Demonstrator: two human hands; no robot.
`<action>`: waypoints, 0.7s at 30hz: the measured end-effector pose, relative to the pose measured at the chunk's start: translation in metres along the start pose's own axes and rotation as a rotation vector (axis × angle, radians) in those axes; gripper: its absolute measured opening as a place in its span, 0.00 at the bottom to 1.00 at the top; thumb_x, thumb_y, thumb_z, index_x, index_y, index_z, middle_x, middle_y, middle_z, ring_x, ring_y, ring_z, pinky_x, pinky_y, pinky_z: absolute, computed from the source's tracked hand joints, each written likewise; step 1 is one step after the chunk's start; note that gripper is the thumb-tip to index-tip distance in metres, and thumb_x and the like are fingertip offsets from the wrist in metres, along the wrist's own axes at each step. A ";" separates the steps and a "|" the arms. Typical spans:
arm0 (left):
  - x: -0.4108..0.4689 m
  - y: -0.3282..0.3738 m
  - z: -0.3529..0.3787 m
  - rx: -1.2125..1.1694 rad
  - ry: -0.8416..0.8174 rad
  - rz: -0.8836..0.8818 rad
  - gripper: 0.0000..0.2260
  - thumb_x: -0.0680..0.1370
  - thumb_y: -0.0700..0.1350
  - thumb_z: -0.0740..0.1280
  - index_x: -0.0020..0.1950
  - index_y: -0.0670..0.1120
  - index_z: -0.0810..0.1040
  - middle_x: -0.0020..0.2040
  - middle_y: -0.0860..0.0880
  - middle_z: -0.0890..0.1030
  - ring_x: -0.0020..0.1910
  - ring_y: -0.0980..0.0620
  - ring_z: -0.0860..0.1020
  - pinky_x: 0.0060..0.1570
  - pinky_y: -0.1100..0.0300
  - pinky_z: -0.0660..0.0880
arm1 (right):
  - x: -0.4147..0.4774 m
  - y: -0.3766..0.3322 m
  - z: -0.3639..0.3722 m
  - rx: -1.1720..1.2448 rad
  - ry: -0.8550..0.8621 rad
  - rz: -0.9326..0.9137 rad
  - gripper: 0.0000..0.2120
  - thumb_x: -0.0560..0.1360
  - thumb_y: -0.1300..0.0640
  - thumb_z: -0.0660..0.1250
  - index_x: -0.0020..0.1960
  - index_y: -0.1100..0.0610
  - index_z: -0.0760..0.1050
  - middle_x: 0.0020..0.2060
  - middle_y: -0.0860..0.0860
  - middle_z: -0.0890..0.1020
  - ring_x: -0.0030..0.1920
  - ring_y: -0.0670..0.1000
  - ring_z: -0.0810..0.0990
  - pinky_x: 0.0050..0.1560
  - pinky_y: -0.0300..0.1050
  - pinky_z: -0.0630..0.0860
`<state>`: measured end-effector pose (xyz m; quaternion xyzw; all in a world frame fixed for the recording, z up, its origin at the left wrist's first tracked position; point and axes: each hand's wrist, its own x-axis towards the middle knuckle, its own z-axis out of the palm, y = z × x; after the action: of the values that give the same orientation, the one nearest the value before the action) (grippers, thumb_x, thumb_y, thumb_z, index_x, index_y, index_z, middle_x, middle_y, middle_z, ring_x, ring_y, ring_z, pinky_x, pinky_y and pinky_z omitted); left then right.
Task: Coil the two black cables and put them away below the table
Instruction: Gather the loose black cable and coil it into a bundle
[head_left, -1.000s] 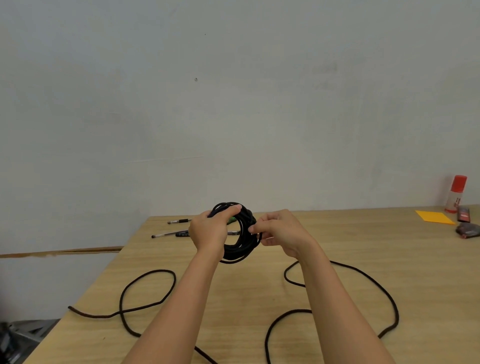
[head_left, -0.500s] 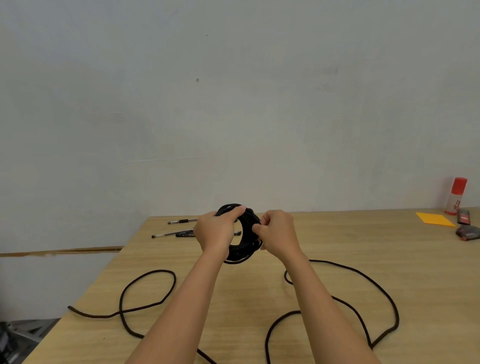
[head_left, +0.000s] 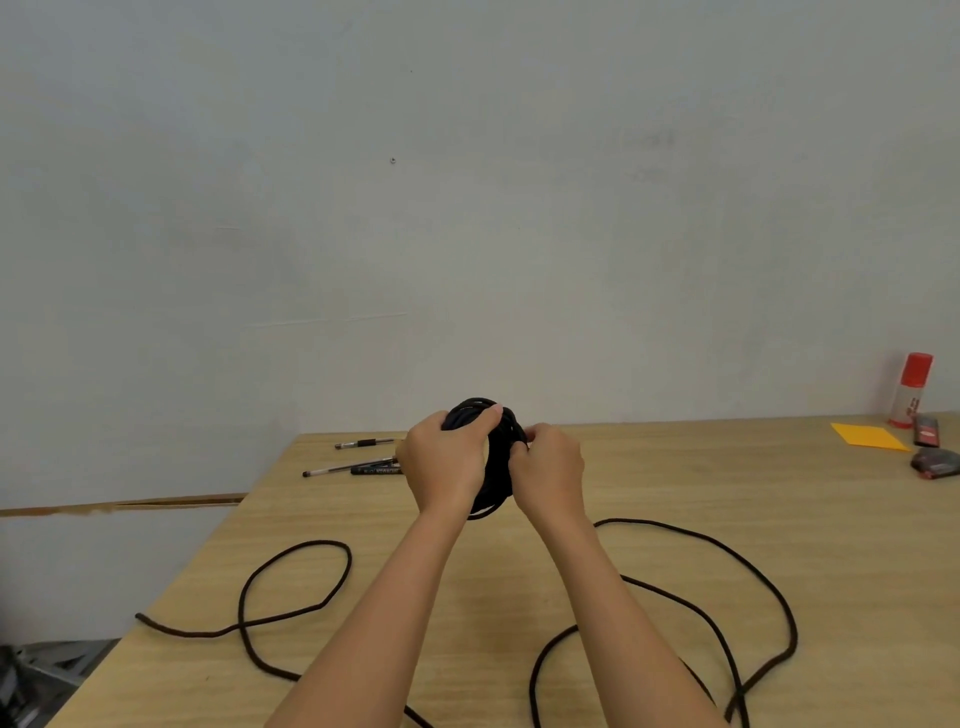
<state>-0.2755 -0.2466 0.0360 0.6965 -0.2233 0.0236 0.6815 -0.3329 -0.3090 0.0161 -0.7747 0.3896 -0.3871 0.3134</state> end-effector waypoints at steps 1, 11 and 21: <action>-0.001 0.000 0.000 0.004 0.005 0.012 0.23 0.67 0.50 0.76 0.24 0.44 0.64 0.22 0.50 0.65 0.25 0.52 0.62 0.26 0.61 0.59 | -0.001 0.000 0.001 0.002 0.003 0.011 0.10 0.78 0.63 0.58 0.48 0.63 0.78 0.41 0.55 0.80 0.42 0.55 0.77 0.37 0.42 0.66; 0.004 -0.006 -0.002 -0.094 0.029 -0.014 0.21 0.67 0.48 0.76 0.25 0.44 0.66 0.23 0.51 0.66 0.25 0.53 0.63 0.28 0.61 0.61 | 0.004 -0.001 -0.011 0.433 -0.149 0.179 0.06 0.75 0.64 0.64 0.39 0.61 0.74 0.32 0.54 0.76 0.30 0.51 0.72 0.30 0.40 0.67; 0.002 -0.015 -0.001 -0.068 0.037 0.056 0.18 0.68 0.48 0.75 0.26 0.45 0.69 0.24 0.51 0.69 0.27 0.51 0.67 0.30 0.60 0.65 | 0.004 0.001 -0.009 0.502 -0.111 0.264 0.06 0.70 0.65 0.70 0.34 0.60 0.78 0.26 0.51 0.76 0.27 0.50 0.72 0.28 0.41 0.66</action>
<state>-0.2679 -0.2466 0.0229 0.6658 -0.2309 0.0480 0.7078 -0.3388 -0.3145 0.0212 -0.6352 0.3614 -0.3844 0.5640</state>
